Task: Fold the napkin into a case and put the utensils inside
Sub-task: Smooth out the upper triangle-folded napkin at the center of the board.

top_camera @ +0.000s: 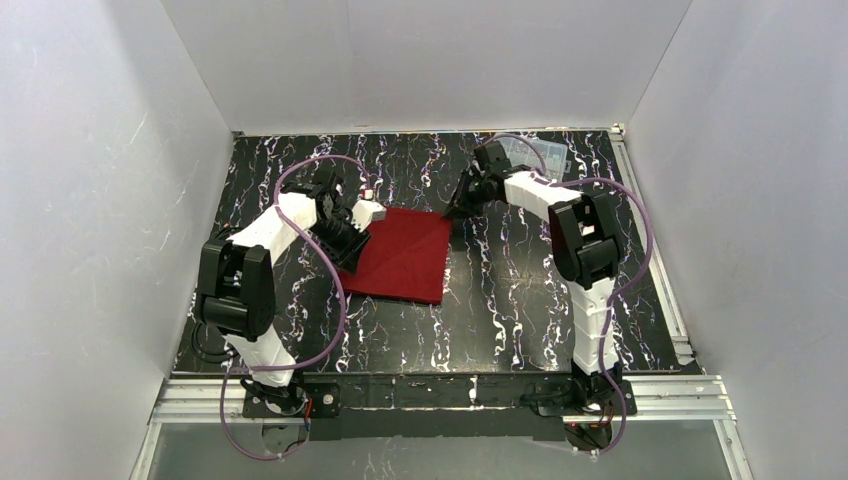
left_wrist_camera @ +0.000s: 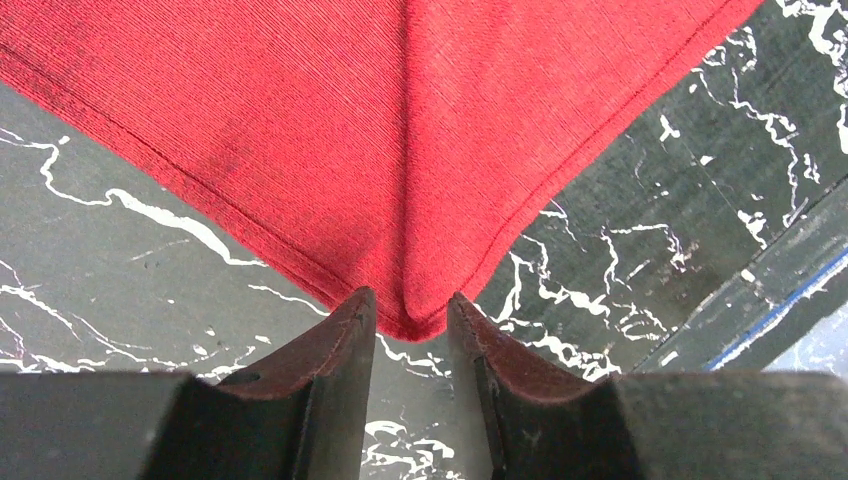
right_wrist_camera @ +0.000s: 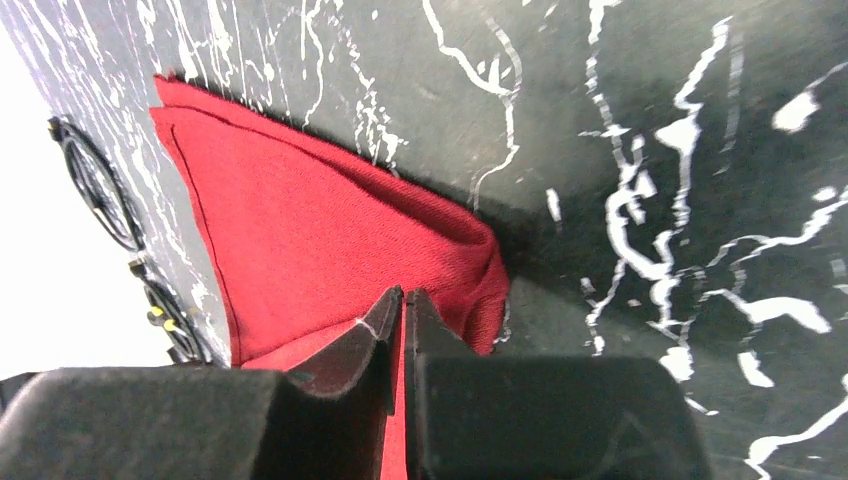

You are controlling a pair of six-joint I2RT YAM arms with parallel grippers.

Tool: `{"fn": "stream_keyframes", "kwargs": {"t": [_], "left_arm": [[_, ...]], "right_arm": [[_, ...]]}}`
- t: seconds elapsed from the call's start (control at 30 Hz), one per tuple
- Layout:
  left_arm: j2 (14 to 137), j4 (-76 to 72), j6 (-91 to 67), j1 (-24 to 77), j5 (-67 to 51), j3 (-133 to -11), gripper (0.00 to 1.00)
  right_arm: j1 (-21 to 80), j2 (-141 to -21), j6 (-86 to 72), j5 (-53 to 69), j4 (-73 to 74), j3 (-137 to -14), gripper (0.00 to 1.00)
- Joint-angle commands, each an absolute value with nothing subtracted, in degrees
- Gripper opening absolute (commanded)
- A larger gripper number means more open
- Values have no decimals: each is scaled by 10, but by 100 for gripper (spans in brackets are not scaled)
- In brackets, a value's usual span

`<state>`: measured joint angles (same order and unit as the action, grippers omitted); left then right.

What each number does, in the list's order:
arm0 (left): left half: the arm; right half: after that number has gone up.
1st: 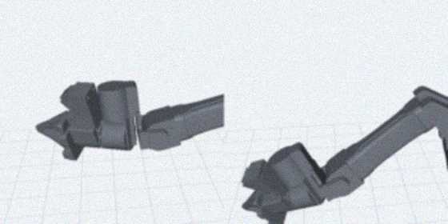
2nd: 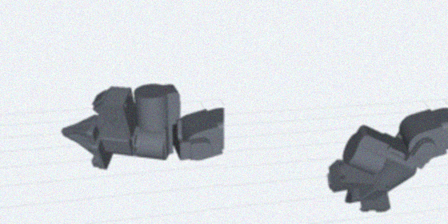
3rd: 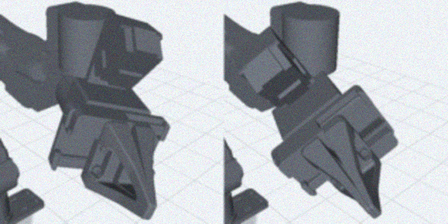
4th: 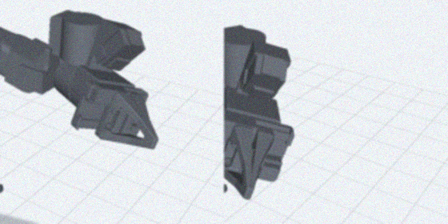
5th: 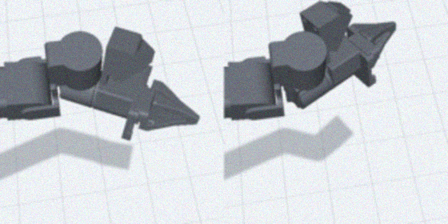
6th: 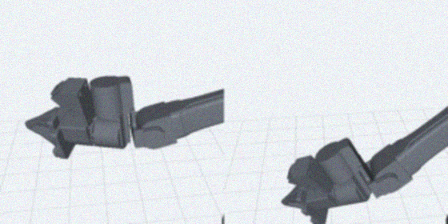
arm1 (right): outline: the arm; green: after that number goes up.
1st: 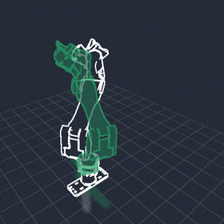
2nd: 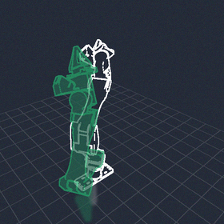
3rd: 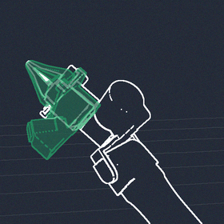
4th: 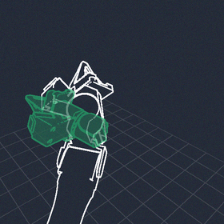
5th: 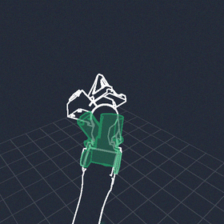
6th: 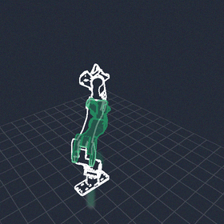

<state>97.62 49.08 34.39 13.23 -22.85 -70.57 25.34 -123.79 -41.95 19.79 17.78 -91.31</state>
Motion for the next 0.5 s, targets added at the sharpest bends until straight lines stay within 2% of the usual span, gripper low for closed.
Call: {"fn": "stream_keyframes", "kwargs": {"t": [0.0,0.23,0.47], "left_arm": [[976,456,333,130,-227,-681,30],[955,406,360,130,-195,-606,28],[955,372,371,130,-160,-581,27]], "right_arm": [[238,-1262,-417,261,150,-928,13],[224,-1280,-434,281,106,-892,13],[212,-1297,-437,287,92,-892,13]]}}
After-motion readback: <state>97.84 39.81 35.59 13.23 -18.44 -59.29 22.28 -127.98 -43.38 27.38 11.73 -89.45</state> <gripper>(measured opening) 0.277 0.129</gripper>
